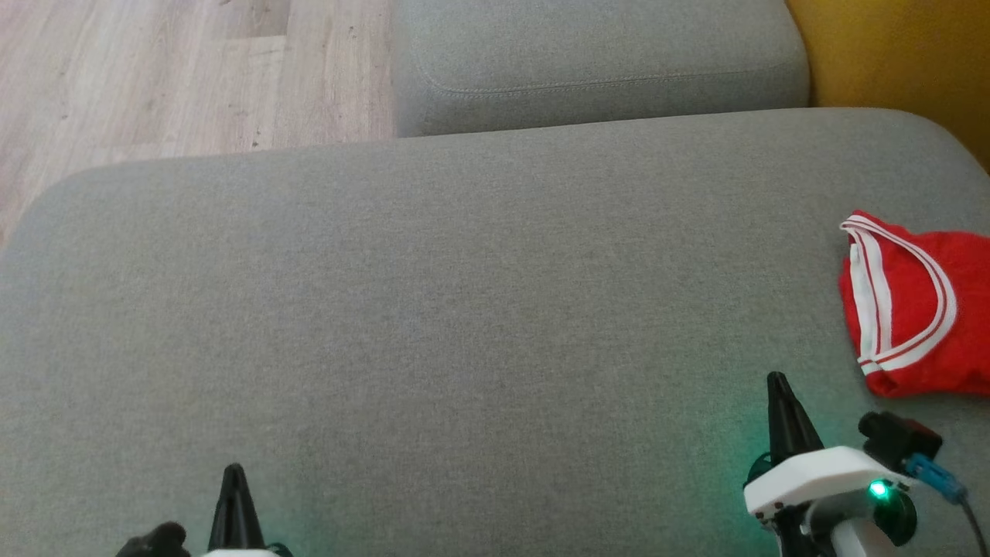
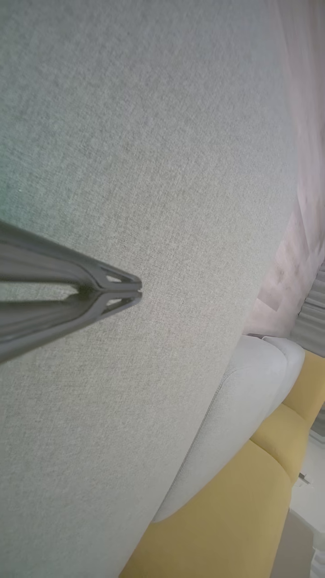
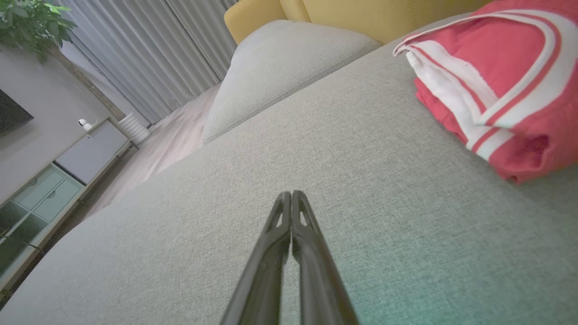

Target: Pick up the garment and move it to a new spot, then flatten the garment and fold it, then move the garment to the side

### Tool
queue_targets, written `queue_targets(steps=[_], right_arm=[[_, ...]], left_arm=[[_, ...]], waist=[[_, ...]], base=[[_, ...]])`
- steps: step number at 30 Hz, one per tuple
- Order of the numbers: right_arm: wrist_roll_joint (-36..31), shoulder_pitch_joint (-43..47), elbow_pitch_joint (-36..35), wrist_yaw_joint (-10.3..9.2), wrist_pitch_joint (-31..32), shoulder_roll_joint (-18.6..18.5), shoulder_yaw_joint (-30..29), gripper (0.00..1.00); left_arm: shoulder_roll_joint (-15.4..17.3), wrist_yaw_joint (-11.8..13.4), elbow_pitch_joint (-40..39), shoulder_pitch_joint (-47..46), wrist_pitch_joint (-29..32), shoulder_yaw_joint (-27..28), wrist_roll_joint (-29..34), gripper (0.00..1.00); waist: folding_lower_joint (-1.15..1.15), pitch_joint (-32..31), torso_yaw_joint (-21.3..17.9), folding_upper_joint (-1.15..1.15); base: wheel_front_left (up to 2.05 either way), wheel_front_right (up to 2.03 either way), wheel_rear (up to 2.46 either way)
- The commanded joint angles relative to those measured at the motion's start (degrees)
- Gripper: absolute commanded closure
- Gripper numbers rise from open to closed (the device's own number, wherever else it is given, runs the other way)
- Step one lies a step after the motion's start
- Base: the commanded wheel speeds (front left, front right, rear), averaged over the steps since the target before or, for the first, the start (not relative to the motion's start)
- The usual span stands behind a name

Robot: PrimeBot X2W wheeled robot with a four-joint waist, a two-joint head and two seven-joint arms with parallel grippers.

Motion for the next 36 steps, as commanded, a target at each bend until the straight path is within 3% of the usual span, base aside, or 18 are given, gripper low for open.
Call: queue_targets(steps=[1, 36], right_arm=[[2.3, -2.4, -2.5, 0.04, 0.8, -0.1, -0.4, 1.0], [24.3, -2.1, -8.0, 0.1, 6.6, -0.2, -3.7, 1.0]], left_arm=[[0.1, -0.5, -2.1, -2.7, 0.6, 1.4, -2.2, 1.0], [0.1, -3.4, -4.6, -5.7, 6.5, 4.4, -24.0, 1.0]], waist=[[0.0, 0.0, 0.0, 0.0], [0.0, 0.5, 0.3, 0.0]], base=[[0.0, 0.0, 0.0], [0.0, 0.0, 0.0]])
